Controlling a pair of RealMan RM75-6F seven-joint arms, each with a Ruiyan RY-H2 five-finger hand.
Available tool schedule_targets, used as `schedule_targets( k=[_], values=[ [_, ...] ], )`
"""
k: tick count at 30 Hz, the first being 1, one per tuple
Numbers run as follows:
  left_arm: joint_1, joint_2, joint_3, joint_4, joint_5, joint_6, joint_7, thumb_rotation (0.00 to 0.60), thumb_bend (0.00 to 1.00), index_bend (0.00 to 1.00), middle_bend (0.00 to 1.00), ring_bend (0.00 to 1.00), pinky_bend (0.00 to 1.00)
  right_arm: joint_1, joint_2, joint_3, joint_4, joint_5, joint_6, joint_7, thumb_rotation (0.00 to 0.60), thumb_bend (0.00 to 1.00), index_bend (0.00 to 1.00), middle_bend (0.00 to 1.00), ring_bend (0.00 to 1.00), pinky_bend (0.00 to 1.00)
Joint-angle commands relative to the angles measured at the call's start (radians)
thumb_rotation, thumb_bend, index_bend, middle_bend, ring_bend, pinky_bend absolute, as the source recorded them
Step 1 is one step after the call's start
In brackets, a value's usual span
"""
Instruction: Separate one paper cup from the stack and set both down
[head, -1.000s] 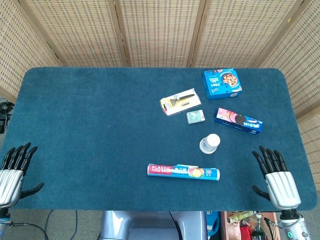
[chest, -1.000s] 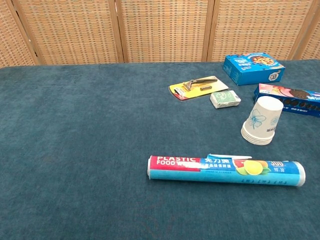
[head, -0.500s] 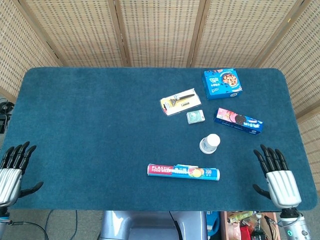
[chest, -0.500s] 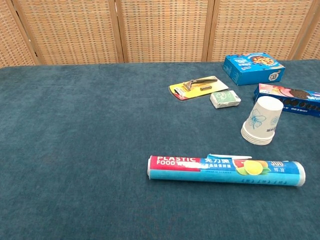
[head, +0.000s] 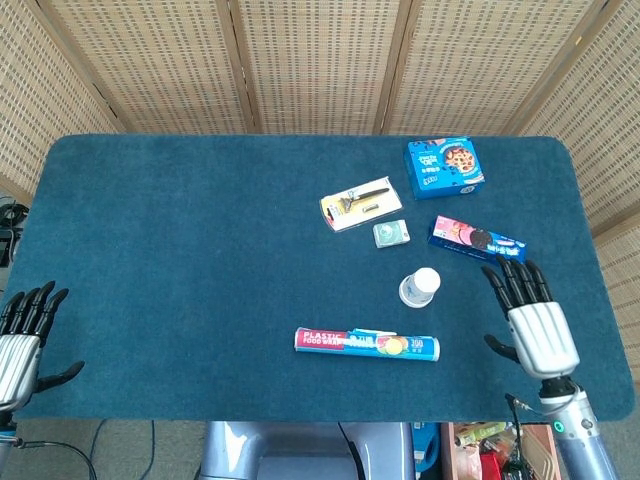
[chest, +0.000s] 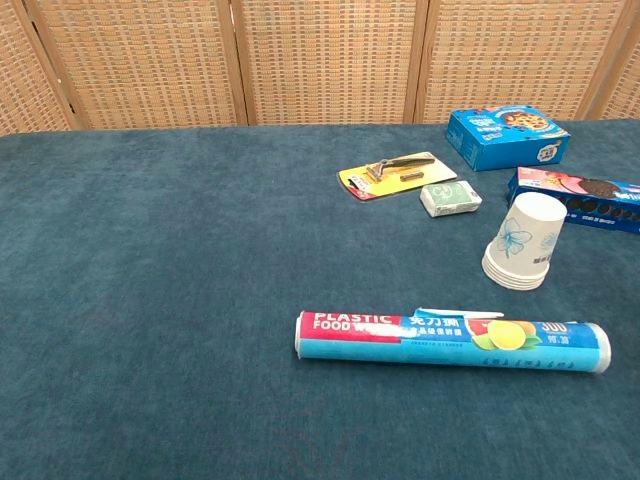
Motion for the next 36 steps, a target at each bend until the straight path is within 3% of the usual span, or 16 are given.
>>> schedule_targets(
  k=[1, 6, 13, 21, 36],
  values=[
    [-0.003, -0.002, -0.001, 0.004, -0.008, -0.009, -0.004, 0.600, 0.15, 0.00, 0.00, 0.00, 0.00, 0.104, 0.013, 0.076, -0.056, 0.132, -0.140, -0.069, 0.600, 0.12, 0.17, 0.04, 0.00, 0.18],
    [-0.011, -0.008, -0.004, 0.016, -0.023, -0.028, -0.013, 0.600, 0.15, 0.00, 0.00, 0.00, 0.00, 0.201, 0.000, 0.120, -0.063, 0.295, -0.263, -0.158, 0.600, 0.13, 0.19, 0.05, 0.00, 0.21],
    [-0.021, -0.018, -0.009, 0.037, -0.048, -0.053, -0.024, 0.600, 0.15, 0.00, 0.00, 0.00, 0.00, 0.319, -0.069, 0.142, -0.007, 0.477, -0.359, -0.261, 0.600, 0.15, 0.21, 0.09, 0.00, 0.24],
    [-0.033, -0.028, -0.018, 0.057, -0.074, -0.077, -0.027, 0.600, 0.15, 0.00, 0.00, 0.00, 0.00, 0.399, -0.104, 0.124, 0.046, 0.618, -0.400, -0.323, 0.600, 0.17, 0.23, 0.09, 0.00, 0.24],
    [-0.050, -0.045, -0.020, 0.073, -0.093, -0.104, -0.020, 0.600, 0.15, 0.00, 0.00, 0.00, 0.00, 0.462, -0.138, 0.055, 0.134, 0.747, -0.422, -0.332, 0.600, 0.19, 0.25, 0.11, 0.00, 0.24]
  ],
)
